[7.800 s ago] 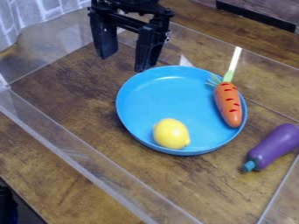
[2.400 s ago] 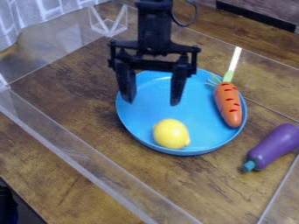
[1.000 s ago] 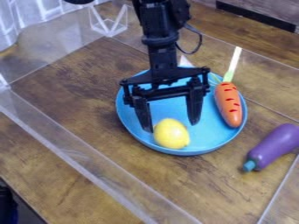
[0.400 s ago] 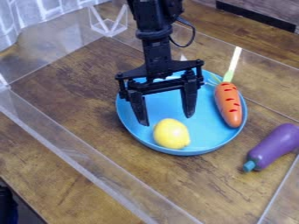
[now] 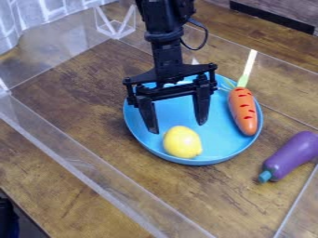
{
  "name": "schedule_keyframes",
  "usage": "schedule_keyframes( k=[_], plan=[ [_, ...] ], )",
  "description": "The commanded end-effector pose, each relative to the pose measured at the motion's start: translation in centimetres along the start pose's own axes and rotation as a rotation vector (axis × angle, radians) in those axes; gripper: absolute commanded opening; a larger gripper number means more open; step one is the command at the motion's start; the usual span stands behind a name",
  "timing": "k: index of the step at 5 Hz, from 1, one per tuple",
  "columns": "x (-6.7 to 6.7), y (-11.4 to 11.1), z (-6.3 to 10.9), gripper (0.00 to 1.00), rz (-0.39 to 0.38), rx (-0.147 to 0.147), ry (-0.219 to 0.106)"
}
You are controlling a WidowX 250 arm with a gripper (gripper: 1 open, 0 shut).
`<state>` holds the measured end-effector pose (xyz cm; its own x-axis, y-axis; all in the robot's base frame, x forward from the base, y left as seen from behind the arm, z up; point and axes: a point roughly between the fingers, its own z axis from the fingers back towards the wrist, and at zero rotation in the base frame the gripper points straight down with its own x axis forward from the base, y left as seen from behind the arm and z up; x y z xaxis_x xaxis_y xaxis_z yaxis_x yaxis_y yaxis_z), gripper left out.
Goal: Move the carrot to the left side
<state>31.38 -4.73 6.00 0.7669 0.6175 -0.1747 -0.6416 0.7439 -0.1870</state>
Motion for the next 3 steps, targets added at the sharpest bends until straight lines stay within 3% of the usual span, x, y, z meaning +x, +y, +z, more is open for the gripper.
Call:
schedule_keyframes(
  k=[1, 3],
  plan=[
    [0.2, -1.1, 1.0, 1.0, -0.025, -0.029, -0.032],
    [0.1, -4.2, 1.1, 1.0, -0.177, -0.02, 0.003]
  ],
)
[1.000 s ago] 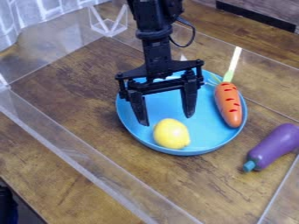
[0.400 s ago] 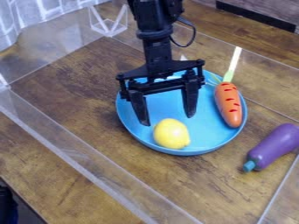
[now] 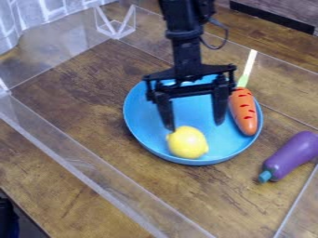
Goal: Move the carrot to the left side
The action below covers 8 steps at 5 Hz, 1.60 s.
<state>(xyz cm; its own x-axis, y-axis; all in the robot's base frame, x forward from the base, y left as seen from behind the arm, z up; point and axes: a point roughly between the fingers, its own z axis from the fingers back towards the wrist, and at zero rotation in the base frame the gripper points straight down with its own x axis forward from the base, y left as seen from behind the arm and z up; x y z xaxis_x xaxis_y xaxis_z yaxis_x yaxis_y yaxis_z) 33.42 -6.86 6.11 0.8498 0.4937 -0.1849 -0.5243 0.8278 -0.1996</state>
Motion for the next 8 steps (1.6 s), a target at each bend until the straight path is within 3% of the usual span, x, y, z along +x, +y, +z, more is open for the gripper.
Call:
schedule_keyframes(
  k=[1, 5, 8],
  plan=[
    [0.5, -2.9, 1.3, 1.0, -0.07, -0.04, -0.036],
    [1.3, -6.2, 1.1, 1.0, -0.165, -0.102, -0.045],
    [1.8, -6.9, 0.6, 1.0, -0.193, -0.115, -0.065]
  ],
)
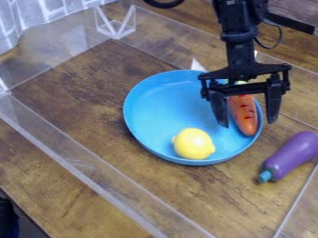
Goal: Move the carrot to the left side
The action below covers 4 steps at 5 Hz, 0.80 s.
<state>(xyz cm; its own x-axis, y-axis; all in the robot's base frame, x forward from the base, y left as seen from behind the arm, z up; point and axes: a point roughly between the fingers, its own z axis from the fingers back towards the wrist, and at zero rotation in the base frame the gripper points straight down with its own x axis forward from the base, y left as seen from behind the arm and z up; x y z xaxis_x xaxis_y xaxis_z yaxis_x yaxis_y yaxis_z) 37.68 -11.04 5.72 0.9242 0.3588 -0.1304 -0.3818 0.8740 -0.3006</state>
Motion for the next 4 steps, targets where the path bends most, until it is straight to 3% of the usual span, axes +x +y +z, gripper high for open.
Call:
schedule_keyframes(
  k=[1, 4],
  plan=[
    [0.58, -1.42, 1.85, 1.0, -0.039, -0.039, -0.056],
    [1.26, -1.34, 1.63, 1.0, -0.056, -0.045, -0.076]
  ],
)
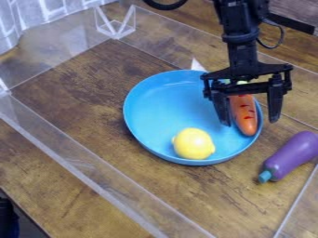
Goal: Move the carrot to the left side
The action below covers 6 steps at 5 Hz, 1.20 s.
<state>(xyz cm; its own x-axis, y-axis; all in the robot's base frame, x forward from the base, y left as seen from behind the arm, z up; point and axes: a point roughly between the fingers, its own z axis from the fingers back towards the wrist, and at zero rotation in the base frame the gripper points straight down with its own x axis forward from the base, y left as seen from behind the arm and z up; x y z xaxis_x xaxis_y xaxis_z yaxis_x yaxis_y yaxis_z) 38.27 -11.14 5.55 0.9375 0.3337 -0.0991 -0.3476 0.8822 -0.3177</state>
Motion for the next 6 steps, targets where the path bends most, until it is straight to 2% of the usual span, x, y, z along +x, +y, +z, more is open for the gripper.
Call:
schedule_keyframes(
  k=[1, 6],
  plan=[
    [1.0, -0.99, 1.8, 1.0, -0.025, -0.031, -0.063],
    [2.0, -0.53, 1.69, 1.0, -0.044, -0.023, -0.098]
  ],
)
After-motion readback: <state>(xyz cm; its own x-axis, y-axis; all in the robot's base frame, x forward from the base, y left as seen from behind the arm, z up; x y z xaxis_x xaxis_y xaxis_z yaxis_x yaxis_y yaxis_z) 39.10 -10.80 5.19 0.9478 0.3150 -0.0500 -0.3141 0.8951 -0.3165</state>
